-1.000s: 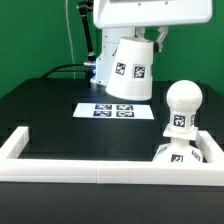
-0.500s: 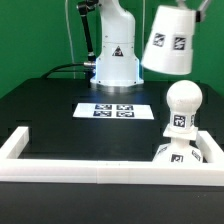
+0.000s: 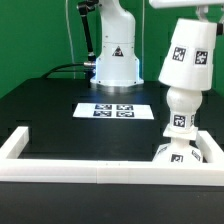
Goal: Assemble lamp
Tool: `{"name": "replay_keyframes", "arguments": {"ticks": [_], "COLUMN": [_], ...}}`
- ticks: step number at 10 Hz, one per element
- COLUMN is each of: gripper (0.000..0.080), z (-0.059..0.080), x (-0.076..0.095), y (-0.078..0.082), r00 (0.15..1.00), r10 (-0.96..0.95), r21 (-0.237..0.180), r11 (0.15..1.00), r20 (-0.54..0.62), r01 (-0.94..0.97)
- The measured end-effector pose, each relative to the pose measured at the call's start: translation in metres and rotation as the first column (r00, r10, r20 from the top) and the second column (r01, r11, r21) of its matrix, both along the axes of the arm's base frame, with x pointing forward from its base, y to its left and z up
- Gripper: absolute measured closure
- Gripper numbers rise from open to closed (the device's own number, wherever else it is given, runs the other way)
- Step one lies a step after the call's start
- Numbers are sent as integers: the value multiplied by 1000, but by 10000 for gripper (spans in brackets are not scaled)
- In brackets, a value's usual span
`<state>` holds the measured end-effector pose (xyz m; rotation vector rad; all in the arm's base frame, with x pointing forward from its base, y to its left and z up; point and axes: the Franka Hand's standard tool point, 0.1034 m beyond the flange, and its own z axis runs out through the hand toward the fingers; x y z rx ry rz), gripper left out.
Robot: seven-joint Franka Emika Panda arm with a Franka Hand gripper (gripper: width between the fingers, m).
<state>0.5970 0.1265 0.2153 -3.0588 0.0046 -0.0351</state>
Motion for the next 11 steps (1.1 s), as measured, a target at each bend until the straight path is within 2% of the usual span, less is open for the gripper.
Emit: {"name": "replay_keyframes", "arguments": {"ticks": [3,5,7,10,11], "gripper": [755,755,755,755,684], "z": [-26,-45,-55,-61,-62], "x": [-1,-10,-14,-17,-18], "y": [0,-4,-5,-7,-9], "r00": [999,998,998,998,998], "r10": [14,18,18,18,25], "r21": [-3,-8,-10,-12,-13], "r11": [1000,1000,1000,1000,1000], "r20": [43,57,60,62,60], "r01": [-14,-17,-17,-18,-24]}}
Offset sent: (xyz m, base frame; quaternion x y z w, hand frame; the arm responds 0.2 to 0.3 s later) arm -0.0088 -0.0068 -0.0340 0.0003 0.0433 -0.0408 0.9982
